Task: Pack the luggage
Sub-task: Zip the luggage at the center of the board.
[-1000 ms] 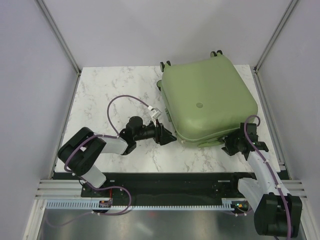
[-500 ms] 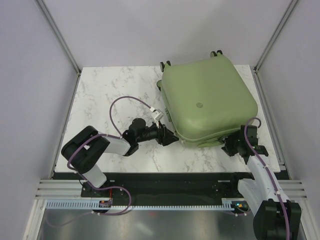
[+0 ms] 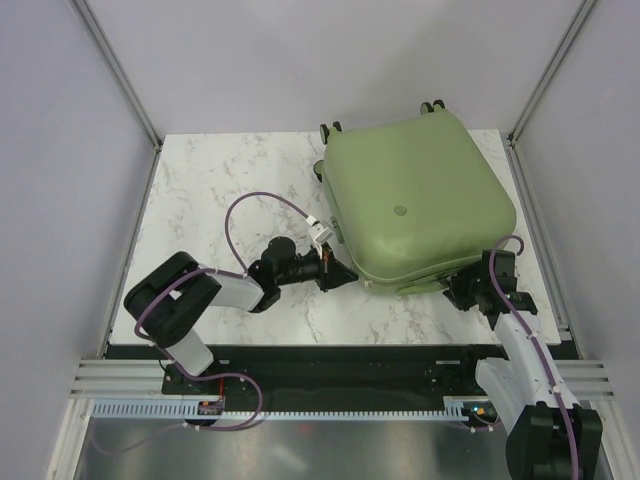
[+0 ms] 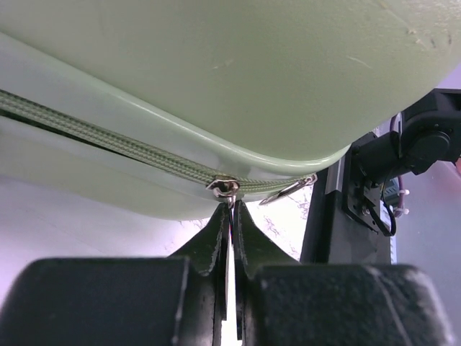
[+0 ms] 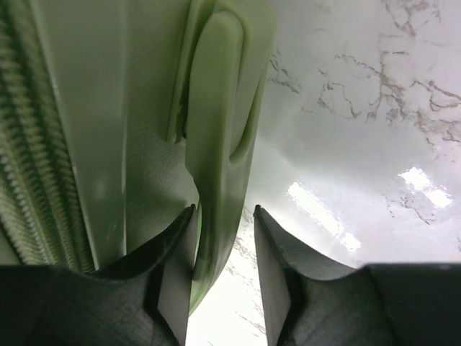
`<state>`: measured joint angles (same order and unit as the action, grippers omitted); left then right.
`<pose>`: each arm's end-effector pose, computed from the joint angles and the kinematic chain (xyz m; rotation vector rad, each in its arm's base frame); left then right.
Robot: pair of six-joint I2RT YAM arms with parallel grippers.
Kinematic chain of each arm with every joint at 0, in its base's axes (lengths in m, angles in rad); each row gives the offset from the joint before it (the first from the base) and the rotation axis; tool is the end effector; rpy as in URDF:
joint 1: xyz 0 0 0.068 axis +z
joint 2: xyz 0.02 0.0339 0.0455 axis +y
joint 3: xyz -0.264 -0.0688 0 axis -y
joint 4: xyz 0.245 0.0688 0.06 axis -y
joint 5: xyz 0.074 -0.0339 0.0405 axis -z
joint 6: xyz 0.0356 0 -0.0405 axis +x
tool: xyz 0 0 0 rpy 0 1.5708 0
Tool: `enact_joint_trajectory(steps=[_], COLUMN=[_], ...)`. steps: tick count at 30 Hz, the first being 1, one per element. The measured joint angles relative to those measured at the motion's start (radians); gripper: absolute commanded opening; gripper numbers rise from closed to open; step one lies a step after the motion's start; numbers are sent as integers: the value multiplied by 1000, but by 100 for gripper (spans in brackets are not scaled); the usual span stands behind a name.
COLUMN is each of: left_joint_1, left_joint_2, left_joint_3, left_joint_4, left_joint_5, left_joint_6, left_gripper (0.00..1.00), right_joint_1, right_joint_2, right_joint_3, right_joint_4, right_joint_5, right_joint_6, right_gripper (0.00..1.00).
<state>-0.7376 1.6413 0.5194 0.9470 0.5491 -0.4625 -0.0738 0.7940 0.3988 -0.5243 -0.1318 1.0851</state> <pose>0.2108 -0.2167 0.1640 0.6946 1.7932 -1.3215 0.1503 -0.0064 0.1759 1.3621 2.1863 0.5699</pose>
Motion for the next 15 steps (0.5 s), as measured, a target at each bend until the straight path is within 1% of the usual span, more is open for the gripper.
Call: enact_joint_trajectory(steps=[1, 3, 4, 5, 6, 7, 15], left_joint_1=[0, 0, 0, 0, 0, -2, -54], left_joint_2=[0, 0, 0, -1, -2, -3, -50], left_joint_3=[0, 0, 0, -1, -1, -1, -2], left_joint_4=[-2, -2, -2, -3, -4, -5, -77], left_joint_5=[-2, -6, -6, -7, -8, -9, -80], left_joint_6=[0, 0, 1, 4, 8, 11, 95], left_gripper=[2, 2, 2, 2, 2, 2, 2], right_joint_1=[0, 0, 1, 3, 3, 3, 5], right_joint_2=[-3, -11, -16, -21, -23, -23, -63], right_joint_3=[0, 0, 0, 0, 0, 0, -12], right_joint_4=[0, 0, 1, -3, -13, -17, -29], right_joint_5=[2, 5, 7, 10, 14, 14, 56], right_joint_6=[0, 1, 0, 5, 23, 32, 76], right_gripper=[40, 30, 18, 13, 4, 1, 0])
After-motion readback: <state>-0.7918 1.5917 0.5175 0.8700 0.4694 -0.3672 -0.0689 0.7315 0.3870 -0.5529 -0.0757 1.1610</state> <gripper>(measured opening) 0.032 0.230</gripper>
